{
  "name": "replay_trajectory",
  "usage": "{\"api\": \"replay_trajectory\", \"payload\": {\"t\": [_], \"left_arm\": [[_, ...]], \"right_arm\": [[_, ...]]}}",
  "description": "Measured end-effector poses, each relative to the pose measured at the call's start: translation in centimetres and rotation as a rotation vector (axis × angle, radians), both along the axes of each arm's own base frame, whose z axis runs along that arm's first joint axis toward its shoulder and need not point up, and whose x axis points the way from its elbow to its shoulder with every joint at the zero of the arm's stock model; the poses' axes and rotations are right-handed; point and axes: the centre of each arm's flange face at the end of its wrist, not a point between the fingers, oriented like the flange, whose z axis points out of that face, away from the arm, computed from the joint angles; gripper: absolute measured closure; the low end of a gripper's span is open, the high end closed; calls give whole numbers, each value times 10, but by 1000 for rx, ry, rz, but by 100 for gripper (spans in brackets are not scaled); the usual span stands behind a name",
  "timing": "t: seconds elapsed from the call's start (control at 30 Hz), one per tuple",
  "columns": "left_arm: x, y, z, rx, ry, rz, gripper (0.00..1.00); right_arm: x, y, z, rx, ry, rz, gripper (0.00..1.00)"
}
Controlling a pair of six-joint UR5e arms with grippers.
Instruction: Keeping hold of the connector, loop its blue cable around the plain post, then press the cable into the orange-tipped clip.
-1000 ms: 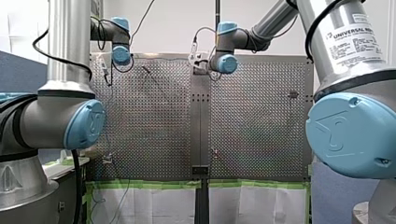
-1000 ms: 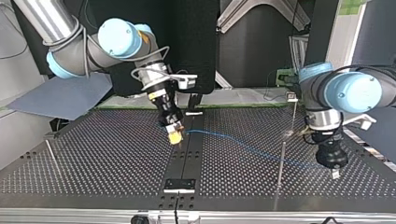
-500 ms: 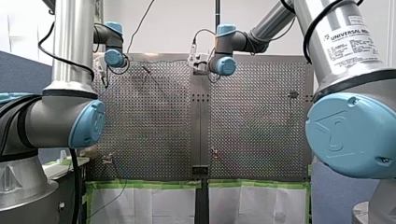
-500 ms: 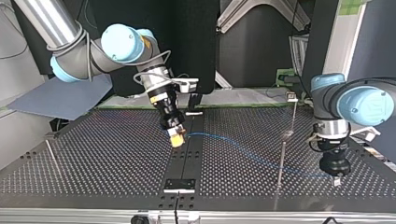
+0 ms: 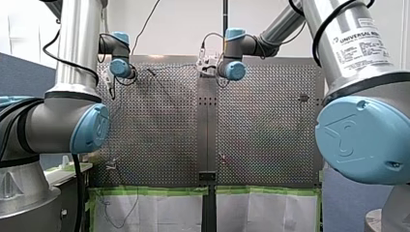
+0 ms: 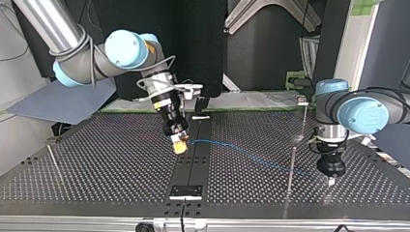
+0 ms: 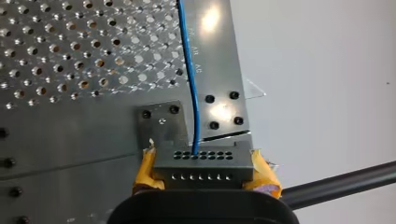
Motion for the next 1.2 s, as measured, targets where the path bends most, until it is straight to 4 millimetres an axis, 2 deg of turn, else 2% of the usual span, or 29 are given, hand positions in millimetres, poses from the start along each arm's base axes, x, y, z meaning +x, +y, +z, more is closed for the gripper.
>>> {"api": "replay_trajectory", "payload": {"t": [0.2, 0.23, 0.33, 0.37, 0.5, 0.57, 0.6, 0.67, 0.7, 0.77, 0.8, 0.87, 0.9, 0.97, 1.2], "left_arm": [[-1, -2, -7, -6, 8, -5, 100], [-2, -3, -9, -6, 10, -8, 97], [-1, -11, -27, -10, 32, -22, 97], [-1, -15, -36, -10, 46, -29, 92], [2, -27, -64, -6, 94, -47, 86], [1, -32, -73, -8, 105, -54, 75], [1, -34, -76, -11, 106, -58, 75], [0, -38, -81, -20, 99, -67, 60], [0, -40, -82, -24, 96, -70, 60], [0, -44, -84, -33, 86, -77, 48], [-1, -45, -84, -37, 83, -80, 48], [-1, -47, -84, -45, 78, -86, 27], [-1, -47, -84, -47, 77, -87, 27], [-1, -47, -84, -50, 76, -83, 0], [-2, -44, -86, -53, 83, -55, 0]], "right_arm": [[6, -4, -23, 27, 27, 0, 100], [7, -4, -28, 34, 32, 0, 100], [11, -6, -46, 58, 49, 3, 100], [13, -7, -54, 70, 59, 5, 100], [19, -6, -81, 106, 92, 10, 100], [21, -5, -94, 120, 106, 9, 100], [21, -4, -99, 125, 110, 9, 100], [22, -3, -109, 135, 116, 9, 100], [23, -2, -114, 140, 119, 11, 100], [24, 1, -128, 152, 125, 14, 100], [24, 2, -134, 157, 129, 16, 100], [26, 5, -149, 165, 137, 19, 100], [26, 6, -155, 168, 141, 18, 100], [27, 8, -169, 177, 149, 14, 100], [26, 12, -205, 196, 166, 2, 100]]}}
